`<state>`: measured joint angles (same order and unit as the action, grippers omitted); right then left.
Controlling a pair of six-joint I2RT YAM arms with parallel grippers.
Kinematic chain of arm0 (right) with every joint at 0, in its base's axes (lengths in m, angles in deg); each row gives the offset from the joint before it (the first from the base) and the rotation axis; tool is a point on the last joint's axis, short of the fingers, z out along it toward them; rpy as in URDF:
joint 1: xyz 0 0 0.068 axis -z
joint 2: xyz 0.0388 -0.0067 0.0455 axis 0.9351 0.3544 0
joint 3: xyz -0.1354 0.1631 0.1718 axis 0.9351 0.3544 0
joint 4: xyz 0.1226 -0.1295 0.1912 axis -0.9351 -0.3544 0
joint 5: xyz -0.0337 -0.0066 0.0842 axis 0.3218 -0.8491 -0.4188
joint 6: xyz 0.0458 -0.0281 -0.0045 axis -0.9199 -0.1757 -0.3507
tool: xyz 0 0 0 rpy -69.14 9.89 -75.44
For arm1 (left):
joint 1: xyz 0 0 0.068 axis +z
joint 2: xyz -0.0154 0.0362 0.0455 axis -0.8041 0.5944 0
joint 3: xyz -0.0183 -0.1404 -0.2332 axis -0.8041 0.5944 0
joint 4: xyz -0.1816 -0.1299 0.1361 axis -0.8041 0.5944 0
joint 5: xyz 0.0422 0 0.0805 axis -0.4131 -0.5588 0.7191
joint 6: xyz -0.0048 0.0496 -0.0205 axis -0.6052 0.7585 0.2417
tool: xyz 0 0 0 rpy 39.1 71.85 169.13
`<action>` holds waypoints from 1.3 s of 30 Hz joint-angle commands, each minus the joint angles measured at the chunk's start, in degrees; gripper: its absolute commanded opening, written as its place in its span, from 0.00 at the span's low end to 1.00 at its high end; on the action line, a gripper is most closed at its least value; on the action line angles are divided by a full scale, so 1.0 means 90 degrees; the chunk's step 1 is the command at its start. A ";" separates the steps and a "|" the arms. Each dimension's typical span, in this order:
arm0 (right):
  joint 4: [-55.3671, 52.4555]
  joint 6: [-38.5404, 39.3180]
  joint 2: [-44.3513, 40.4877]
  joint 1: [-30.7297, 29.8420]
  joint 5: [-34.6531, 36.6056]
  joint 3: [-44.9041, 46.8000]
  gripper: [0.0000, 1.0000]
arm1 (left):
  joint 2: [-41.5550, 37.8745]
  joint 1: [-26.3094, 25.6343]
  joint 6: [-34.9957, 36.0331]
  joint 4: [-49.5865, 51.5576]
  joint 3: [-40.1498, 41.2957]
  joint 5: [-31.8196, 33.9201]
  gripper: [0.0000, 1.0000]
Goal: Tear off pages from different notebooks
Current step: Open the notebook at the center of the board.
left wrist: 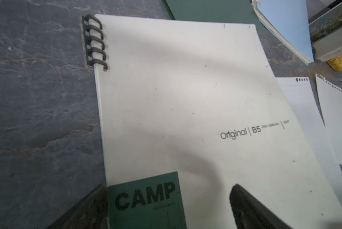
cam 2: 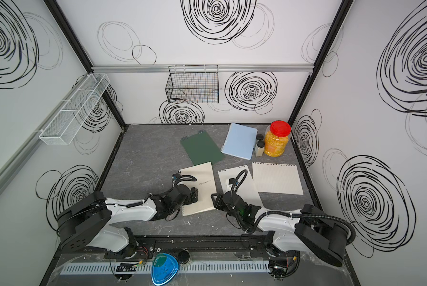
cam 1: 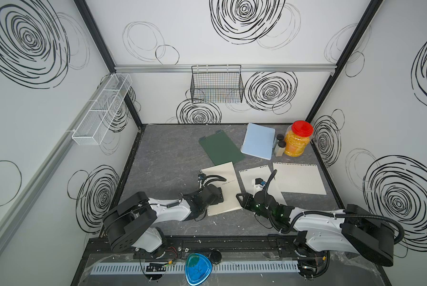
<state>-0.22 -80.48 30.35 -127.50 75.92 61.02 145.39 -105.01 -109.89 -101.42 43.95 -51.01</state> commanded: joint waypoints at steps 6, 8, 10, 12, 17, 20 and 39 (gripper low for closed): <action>0.0355 -0.0078 0.0316 -0.0127 -0.0062 -0.0131 0.21 | -0.0114 -0.0022 -0.0298 0.0904 0.0283 -0.0530 0.99; 0.0314 -0.0072 0.0255 -0.0145 -0.0001 -0.0139 0.14 | -0.0173 -0.0022 -0.0302 0.0962 0.0275 -0.0498 0.99; 0.0197 -0.0043 0.0176 -0.0184 0.0114 -0.0166 0.10 | -0.0242 -0.0015 -0.0293 0.1026 0.0280 -0.0475 0.99; 0.0044 -0.0003 0.0060 -0.0233 0.0249 -0.0184 0.08 | -0.0347 -0.0007 -0.0271 0.1119 0.0273 -0.0434 0.99; -0.0187 0.0139 -0.0244 -0.0294 0.0475 -0.0166 0.02 | -0.0752 0.0082 -0.0164 0.1535 0.0203 -0.0315 0.99; -0.0225 0.0297 -0.0375 -0.0311 0.0515 -0.0163 0.00 | -0.1162 0.0189 -0.0065 0.1967 0.0120 -0.0199 0.99; -0.0102 0.0981 -0.0329 -0.0517 0.0475 -0.0568 0.00 | -0.3635 0.1412 0.0876 0.3616 -0.1116 -0.0709 0.99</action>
<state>-1.53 -73.47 27.29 -131.52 78.88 57.74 112.30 -92.88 -103.97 -69.49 36.87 -54.99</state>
